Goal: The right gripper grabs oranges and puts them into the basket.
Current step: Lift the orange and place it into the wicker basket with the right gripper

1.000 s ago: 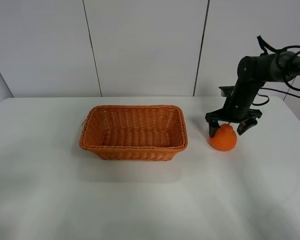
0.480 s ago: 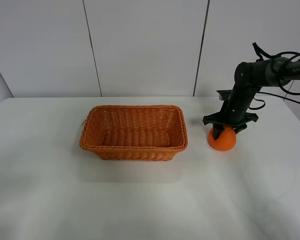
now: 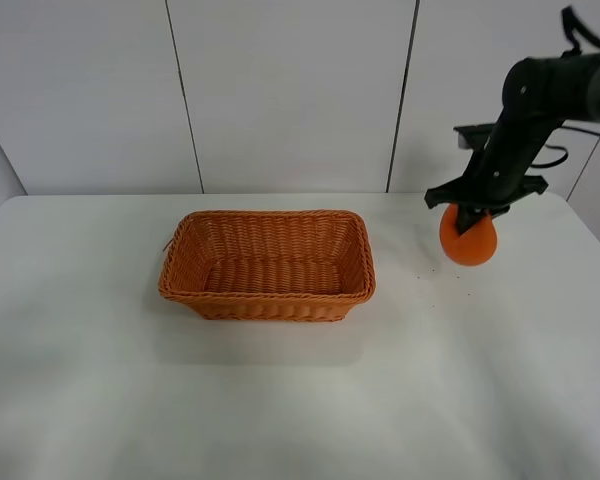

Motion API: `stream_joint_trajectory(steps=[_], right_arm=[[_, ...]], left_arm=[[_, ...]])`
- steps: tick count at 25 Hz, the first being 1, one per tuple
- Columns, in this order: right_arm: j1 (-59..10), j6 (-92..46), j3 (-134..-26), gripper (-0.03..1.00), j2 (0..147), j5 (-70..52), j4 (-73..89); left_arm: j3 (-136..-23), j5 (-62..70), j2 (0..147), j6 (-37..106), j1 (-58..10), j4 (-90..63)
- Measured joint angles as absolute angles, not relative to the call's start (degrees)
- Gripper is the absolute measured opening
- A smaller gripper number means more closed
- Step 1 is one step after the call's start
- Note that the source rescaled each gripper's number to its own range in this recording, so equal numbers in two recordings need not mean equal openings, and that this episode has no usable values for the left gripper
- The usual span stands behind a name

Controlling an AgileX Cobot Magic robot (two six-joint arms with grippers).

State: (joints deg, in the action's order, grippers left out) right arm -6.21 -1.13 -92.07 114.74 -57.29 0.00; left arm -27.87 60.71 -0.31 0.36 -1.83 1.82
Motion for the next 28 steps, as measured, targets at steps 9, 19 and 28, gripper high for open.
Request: stream_joint_trajectory(steps=[9, 19, 28], right_arm=[[-6.68, -1.13, -97.79, 0.0, 108.37, -64.33, 0.0], [-23.22, -0.87, -107.46, 0.0, 112.46, -64.54, 0.0], [-35.99, 0.61, -112.13, 0.0, 124.82, -52.31, 1.05]], left_arm=[[-27.87, 60.71, -0.31, 0.36, -1.83, 1.82], [-27.87, 60.71, -0.31, 0.36, -1.83, 1.82], [-27.87, 60.71, -0.31, 0.36, -1.83, 1.82]])
